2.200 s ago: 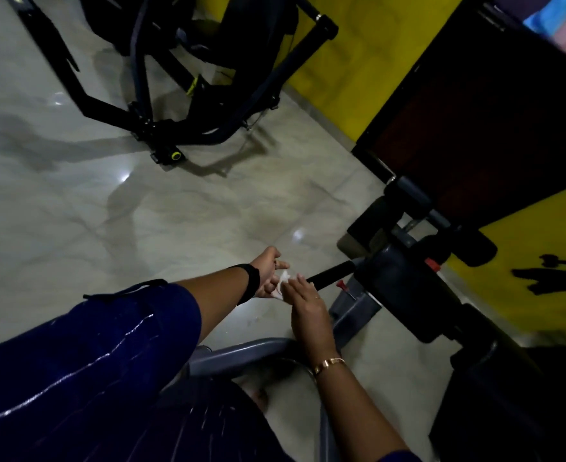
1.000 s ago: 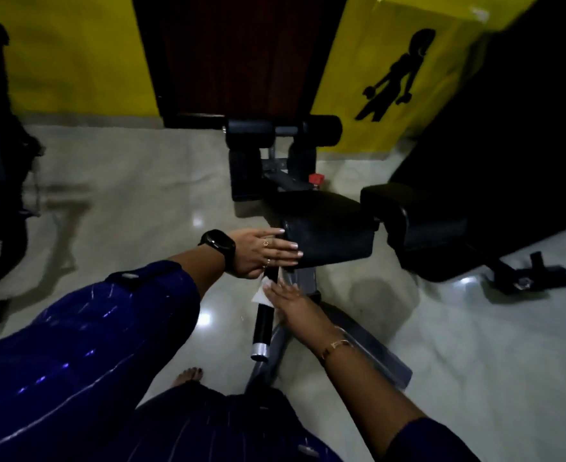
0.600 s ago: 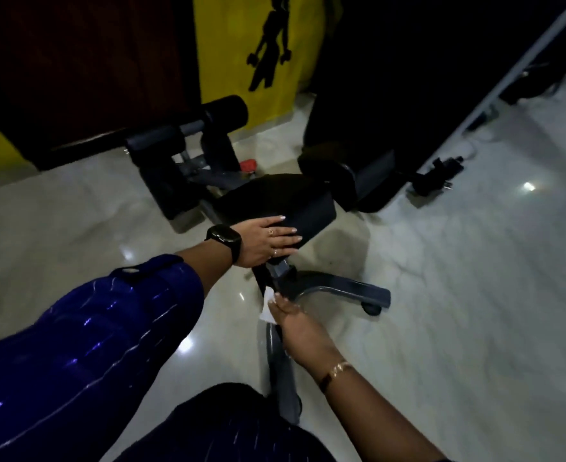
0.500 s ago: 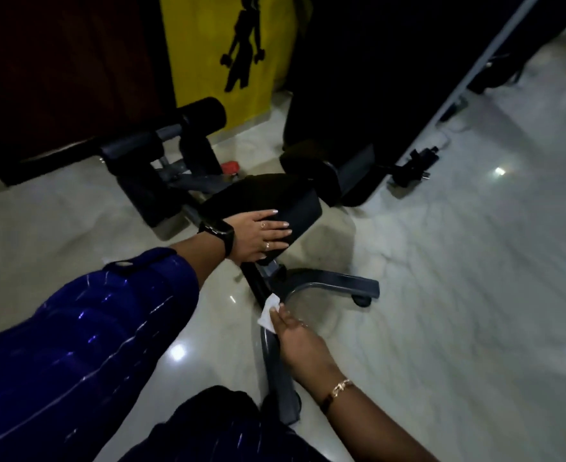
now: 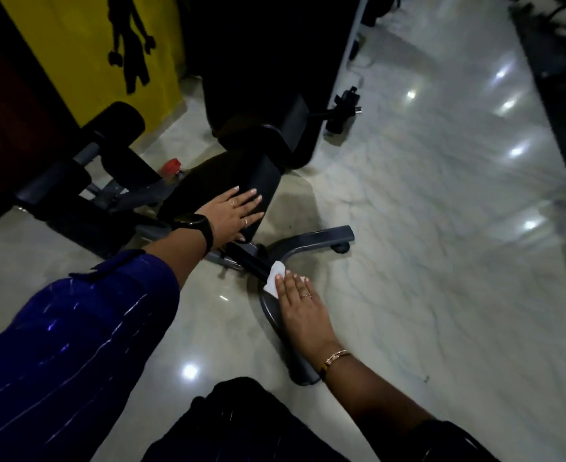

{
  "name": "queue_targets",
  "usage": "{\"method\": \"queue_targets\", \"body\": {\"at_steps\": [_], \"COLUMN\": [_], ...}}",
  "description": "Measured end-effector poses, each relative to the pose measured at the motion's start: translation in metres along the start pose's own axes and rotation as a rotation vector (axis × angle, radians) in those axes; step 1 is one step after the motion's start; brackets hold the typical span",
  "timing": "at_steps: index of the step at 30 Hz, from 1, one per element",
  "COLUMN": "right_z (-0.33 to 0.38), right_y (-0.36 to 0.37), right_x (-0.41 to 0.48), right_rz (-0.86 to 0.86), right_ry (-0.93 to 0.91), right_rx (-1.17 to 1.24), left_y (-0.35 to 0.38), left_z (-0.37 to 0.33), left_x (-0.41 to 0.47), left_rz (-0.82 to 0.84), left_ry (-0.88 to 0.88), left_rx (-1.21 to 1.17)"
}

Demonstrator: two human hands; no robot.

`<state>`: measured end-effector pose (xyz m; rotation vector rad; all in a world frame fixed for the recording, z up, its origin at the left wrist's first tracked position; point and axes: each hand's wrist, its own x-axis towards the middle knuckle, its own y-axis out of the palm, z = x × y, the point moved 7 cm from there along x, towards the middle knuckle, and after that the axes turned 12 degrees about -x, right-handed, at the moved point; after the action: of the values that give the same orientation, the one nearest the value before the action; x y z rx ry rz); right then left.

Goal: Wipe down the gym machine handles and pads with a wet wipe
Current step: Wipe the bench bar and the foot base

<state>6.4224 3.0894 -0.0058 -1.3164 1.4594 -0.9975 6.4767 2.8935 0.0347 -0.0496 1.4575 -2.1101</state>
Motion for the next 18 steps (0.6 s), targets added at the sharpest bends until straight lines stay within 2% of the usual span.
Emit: {"method": "queue_targets", "body": {"at_steps": [6,9,12,15,18], "right_z": [0.005,0.005,0.008,0.018,0.031], "right_y": [-0.002,-0.01,-0.007,-0.007,-0.017], "right_x": [-0.002,-0.006,-0.01,0.01,0.04], "right_rz": [0.075,0.022,0.117,0.083,0.09], "right_ry": [0.149,0.198,0.231,0.29,0.378], "right_rx": [0.008,-0.031,-0.042,-0.099,-0.047], "left_y": [0.002,0.003,0.001,-0.002,-0.002], "left_z": [0.002,0.001,-0.003,0.002,0.003], "left_x": [0.001,0.0,0.0,-0.001,-0.001], "left_rz": [-0.009,-0.003,-0.028,-0.067,-0.092], "left_ry": [0.031,0.036,0.073,0.146,0.29], "left_rx": [-0.023,-0.038,-0.04,-0.07,-0.089]}}
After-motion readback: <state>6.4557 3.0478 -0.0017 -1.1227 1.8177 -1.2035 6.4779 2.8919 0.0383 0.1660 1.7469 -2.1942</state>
